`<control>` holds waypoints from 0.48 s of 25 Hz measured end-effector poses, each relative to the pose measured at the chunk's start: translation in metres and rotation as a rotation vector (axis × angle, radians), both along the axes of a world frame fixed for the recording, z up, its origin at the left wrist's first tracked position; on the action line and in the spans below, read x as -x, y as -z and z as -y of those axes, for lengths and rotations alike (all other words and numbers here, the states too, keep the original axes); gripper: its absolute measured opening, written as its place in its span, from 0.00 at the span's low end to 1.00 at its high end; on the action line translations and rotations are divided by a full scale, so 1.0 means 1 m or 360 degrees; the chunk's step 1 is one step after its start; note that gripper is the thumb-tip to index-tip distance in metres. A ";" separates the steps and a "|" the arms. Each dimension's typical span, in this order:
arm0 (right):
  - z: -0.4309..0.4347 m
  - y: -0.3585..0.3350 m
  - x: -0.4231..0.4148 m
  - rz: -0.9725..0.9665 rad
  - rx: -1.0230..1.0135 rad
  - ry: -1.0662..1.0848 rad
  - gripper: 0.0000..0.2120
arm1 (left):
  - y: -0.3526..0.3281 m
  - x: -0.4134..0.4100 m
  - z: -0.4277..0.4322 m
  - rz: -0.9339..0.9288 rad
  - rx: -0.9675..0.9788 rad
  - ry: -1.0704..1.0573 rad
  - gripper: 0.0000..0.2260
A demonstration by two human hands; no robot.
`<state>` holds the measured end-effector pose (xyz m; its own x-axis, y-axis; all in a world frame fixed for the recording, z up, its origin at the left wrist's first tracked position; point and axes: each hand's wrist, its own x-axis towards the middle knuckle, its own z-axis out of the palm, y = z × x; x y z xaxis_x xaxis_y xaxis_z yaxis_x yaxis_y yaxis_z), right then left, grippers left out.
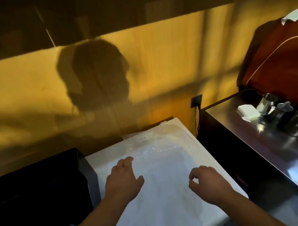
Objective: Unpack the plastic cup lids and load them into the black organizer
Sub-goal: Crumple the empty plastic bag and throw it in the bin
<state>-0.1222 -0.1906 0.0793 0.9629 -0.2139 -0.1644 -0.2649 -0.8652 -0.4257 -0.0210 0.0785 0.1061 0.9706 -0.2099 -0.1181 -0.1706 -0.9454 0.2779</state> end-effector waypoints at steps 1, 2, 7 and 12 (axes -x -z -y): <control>0.001 -0.003 -0.007 -0.0014 0.0006 0.0031 0.12 | 0.003 -0.009 -0.001 -0.0014 0.0011 -0.0011 0.36; 0.000 -0.006 -0.013 -0.0027 0.0003 0.0056 0.12 | 0.006 -0.018 -0.002 -0.0028 0.0009 -0.0010 0.36; -0.018 -0.009 -0.048 -0.0117 -0.0131 0.0174 0.09 | 0.027 -0.066 -0.004 -0.0131 -0.0059 0.0016 0.42; -0.037 0.005 -0.058 -0.0313 -0.0315 0.0263 0.09 | 0.046 -0.085 0.000 -0.0292 -0.0057 0.0025 0.49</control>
